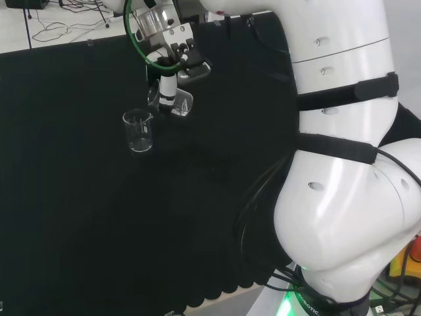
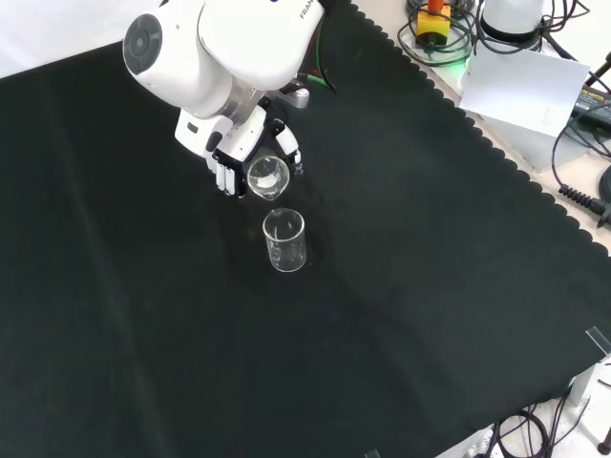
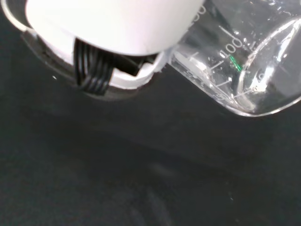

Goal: Pour the water from the handheld beaker into the one on the table.

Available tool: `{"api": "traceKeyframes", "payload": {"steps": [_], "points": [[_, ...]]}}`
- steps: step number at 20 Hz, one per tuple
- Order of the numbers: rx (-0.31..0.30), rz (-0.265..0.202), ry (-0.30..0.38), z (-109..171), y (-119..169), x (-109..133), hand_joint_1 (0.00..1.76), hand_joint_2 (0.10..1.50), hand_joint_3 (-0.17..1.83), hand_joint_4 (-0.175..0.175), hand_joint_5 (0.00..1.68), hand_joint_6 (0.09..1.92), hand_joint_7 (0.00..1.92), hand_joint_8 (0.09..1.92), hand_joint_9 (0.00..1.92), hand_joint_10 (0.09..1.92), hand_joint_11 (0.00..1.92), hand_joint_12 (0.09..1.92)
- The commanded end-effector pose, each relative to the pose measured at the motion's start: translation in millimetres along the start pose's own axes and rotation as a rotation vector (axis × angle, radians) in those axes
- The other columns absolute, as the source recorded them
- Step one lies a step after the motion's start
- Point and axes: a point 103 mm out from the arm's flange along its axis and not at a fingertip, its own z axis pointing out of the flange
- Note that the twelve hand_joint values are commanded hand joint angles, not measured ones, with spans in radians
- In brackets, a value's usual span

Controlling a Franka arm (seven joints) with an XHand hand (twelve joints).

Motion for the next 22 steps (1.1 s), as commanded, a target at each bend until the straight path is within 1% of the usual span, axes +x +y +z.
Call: {"api": "traceKeyframes", "payload": {"steps": [1,11,15,18,22], "points": [[0.015,0.032,-0.039,0,-3,1,1.43,0.52,1.07,-0.175,1.01,1.21,1.08,1.24,1.23,1.12,0.93,1.08],[0.019,0.048,-0.067,-5,-5,8,1.43,0.52,1.07,-0.175,1.01,1.21,1.08,1.24,1.23,1.13,0.93,1.09],[0.027,0.046,-0.078,-8,-5,10,1.43,0.52,1.07,-0.175,1.01,1.21,1.08,1.24,1.23,1.13,0.93,1.09],[0.033,0.042,-0.094,-12,-4,20,1.43,0.52,1.07,-0.175,1.01,1.21,1.08,1.24,1.23,1.13,0.93,1.09],[0.046,0.034,-0.106,-12,-3,27,1.43,0.52,1.07,-0.175,1.01,1.21,1.08,1.24,1.23,1.13,0.93,1.09]]}}
